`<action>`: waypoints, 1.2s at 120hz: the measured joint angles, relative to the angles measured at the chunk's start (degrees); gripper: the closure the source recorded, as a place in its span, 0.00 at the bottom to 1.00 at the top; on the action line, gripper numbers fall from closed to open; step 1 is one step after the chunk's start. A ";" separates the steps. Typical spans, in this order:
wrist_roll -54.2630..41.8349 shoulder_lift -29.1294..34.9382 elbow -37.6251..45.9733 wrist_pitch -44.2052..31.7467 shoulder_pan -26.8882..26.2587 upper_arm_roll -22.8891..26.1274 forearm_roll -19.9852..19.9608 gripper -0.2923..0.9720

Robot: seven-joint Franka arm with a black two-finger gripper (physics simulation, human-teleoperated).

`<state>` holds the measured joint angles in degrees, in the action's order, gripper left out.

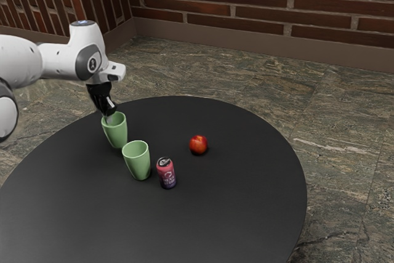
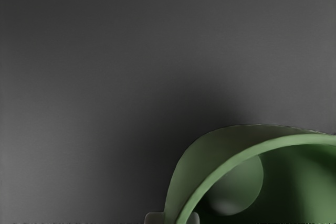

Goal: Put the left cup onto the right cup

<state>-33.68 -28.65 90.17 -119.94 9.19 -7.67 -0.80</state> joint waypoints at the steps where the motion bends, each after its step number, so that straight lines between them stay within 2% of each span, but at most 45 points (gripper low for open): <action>1: 0.01 0.09 0.02 0.00 -0.02 -0.01 0.01 0.85; 144: 0.24 13.23 4.58 5.22 -5.28 -1.11 0.26 0.85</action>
<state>-33.44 -15.42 94.74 -114.72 3.91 -8.78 -0.55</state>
